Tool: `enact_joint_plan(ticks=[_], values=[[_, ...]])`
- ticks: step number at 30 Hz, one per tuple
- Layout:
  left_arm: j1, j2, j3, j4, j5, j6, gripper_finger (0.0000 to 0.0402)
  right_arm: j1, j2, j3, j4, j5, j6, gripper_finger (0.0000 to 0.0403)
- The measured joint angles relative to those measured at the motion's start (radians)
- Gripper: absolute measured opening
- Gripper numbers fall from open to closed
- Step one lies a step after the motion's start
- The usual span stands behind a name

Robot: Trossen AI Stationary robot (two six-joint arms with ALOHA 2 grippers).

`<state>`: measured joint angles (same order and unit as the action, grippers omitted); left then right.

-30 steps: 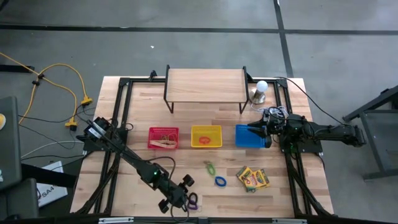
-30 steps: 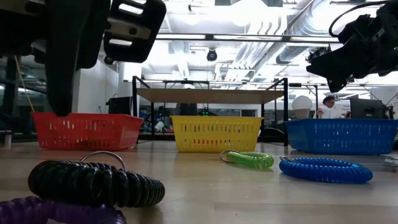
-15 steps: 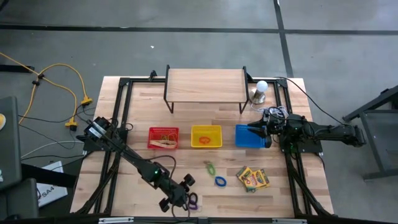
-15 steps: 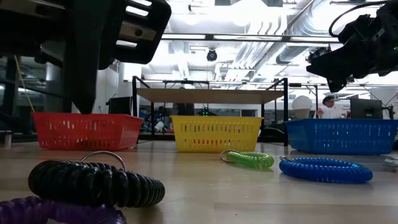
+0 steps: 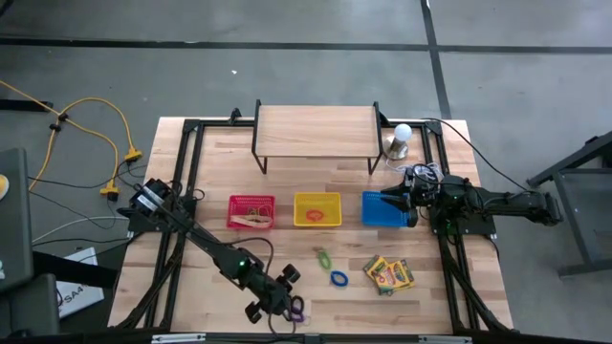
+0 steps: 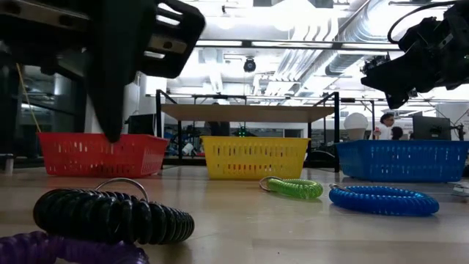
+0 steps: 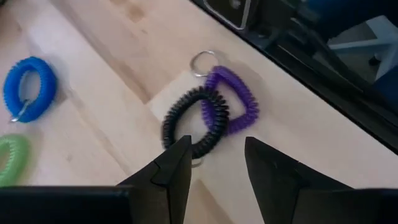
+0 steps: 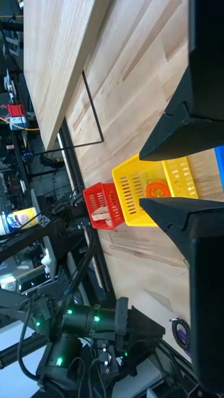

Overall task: Pick & Place Office Desk Supplies
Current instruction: Put the black spring keychain into the yellow bin

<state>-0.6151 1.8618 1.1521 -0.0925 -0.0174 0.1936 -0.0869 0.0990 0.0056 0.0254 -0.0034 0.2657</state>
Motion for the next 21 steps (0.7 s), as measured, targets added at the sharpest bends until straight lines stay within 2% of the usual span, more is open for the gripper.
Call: enact_joint_plan(ticks=[6,12,21], values=[[0.005,0.009,0.041,-0.052,-0.001,0.008,0.0143,0.000,0.000,0.000,0.000,0.000,0.000,0.0094],[0.005,0.098,0.145,-0.137,0.051,0.016,0.0143,0.000,0.000,0.000,-0.001,0.000,0.000,0.0094],[0.005,0.114,0.180,-0.155,0.015,0.038,0.0143,0.000,0.000,0.000,-0.001,0.000,0.000,0.0094]])
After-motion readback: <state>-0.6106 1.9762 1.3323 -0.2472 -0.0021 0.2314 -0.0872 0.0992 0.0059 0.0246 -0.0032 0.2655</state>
